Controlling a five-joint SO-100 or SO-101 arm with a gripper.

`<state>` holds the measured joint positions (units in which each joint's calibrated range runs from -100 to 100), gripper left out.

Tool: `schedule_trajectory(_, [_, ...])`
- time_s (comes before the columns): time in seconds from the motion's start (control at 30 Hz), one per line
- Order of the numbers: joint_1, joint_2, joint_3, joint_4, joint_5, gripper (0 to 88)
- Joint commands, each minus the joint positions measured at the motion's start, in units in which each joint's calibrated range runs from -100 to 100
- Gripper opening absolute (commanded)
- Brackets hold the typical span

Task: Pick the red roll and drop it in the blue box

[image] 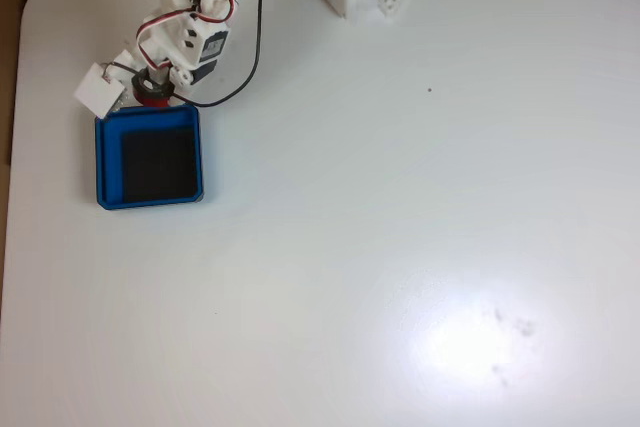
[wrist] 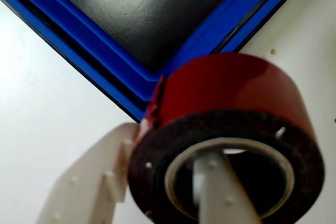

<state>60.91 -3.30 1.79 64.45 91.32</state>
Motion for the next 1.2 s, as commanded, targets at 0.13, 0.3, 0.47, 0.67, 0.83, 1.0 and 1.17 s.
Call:
schedule_trajectory(0.13, [-0.5,4.6,-3.7,-12.6,-0.3,1.6])
schedule_trajectory(0.3, [-0.7,9.3,-3.7,-15.5,-0.3,2.0])
schedule_trajectory(0.47, [-2.1,9.8,-3.3,-15.5,-0.3,2.0])
schedule_trajectory(0.67, [-5.2,10.1,-3.5,-15.6,-0.3,2.1])
schedule_trajectory(0.83, [-6.1,9.8,-3.5,-15.7,-0.3,6.3])
schedule_trajectory(1.0, [-6.0,9.8,-3.1,-15.7,-0.3,9.1])
schedule_trajectory(1.17, [-5.7,5.4,-2.2,-15.7,-0.3,9.1])
